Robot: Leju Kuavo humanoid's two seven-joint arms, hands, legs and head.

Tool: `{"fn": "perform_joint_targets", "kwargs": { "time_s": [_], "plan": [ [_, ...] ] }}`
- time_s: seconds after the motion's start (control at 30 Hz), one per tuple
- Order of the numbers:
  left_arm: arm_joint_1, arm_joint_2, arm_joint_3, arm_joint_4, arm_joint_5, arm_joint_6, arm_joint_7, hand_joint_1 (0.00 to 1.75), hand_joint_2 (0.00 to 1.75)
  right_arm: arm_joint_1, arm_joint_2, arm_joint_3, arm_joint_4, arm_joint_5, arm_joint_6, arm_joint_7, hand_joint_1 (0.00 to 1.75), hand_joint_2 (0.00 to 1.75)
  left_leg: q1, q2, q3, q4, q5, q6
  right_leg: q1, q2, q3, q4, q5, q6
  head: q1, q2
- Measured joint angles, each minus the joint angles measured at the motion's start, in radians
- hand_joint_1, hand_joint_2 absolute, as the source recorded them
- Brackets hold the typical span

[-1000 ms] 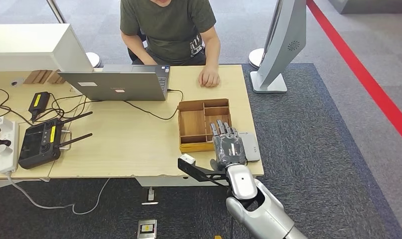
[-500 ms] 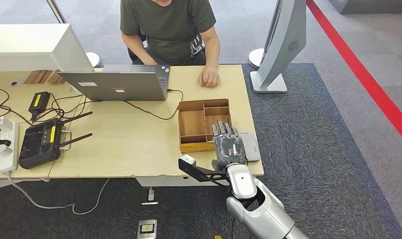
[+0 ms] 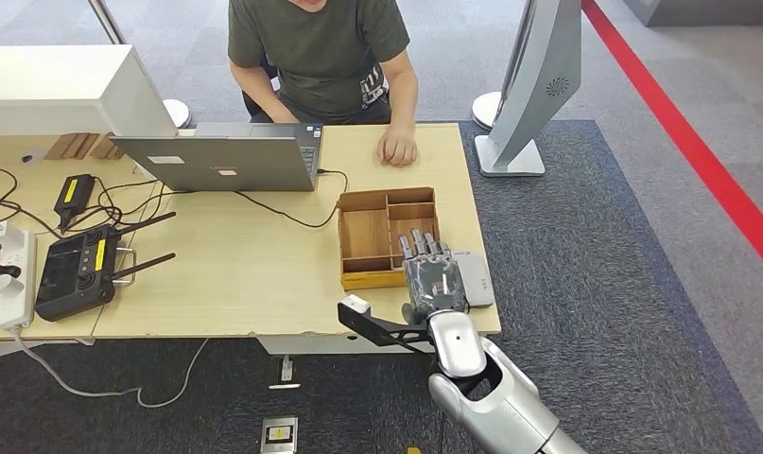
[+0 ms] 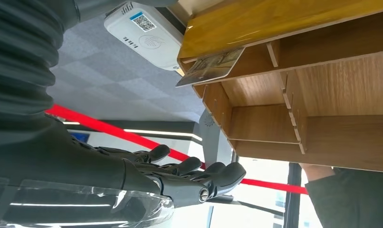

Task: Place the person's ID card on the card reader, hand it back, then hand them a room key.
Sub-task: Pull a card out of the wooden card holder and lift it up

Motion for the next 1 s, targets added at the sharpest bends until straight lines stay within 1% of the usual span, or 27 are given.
{"fn": "perform_joint_targets", "kwargs": {
  "time_s": [0.33, 0.6, 1.0],
  "plan": [
    [0.000, 0.000, 0.000, 0.000, 0.009, -0.001, 0.008, 0.00, 0.00, -0.003, 0.000, 0.008, 0.000, 0.017, 0.033, 0.009, 0.00, 1.75, 0.000, 0.000, 0.000, 0.000, 0.000, 0.000, 0.000, 0.000, 0.000, 0.000, 0.000, 0.000, 0.000, 0.000],
    [0.000, 0.000, 0.000, 0.000, 0.008, -0.001, 0.011, 0.00, 0.00, -0.033, 0.001, 0.017, 0.001, 0.024, 0.059, 0.019, 0.00, 1.75, 0.000, 0.000, 0.000, 0.000, 0.000, 0.000, 0.000, 0.000, 0.000, 0.000, 0.000, 0.000, 0.000, 0.000],
    [0.000, 0.002, 0.000, 0.000, -0.020, -0.019, 0.008, 0.00, 0.00, -0.068, -0.002, 0.024, 0.031, 0.028, 0.066, 0.028, 0.00, 1.75, 0.000, 0.000, 0.000, 0.000, 0.000, 0.000, 0.000, 0.000, 0.000, 0.000, 0.000, 0.000, 0.000, 0.000]
  ]
}}
